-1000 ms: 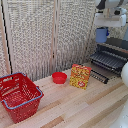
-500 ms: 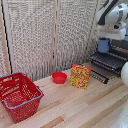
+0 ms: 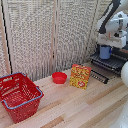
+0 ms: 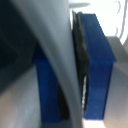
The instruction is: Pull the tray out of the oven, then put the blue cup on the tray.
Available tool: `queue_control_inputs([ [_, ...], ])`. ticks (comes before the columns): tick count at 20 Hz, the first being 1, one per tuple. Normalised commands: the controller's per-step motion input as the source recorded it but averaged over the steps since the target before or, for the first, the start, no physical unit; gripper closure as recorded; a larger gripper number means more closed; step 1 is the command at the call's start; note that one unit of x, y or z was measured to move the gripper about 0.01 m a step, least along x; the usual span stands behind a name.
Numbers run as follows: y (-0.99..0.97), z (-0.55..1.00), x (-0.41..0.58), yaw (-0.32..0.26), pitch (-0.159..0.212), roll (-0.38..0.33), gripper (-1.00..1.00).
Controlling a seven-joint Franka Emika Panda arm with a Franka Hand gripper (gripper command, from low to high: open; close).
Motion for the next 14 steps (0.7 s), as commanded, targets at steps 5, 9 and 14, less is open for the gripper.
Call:
queue_control_inputs([
  [5,-0.02,0.19,0.014,-0.012,0.03,0.0,-1.0],
  [9,0.0,0.59,0.0,-0.065,-0.013,0.009,-1.0],
  [14,0.04,0.85,0.014,-0.115,-0.007,0.008,-1.0],
])
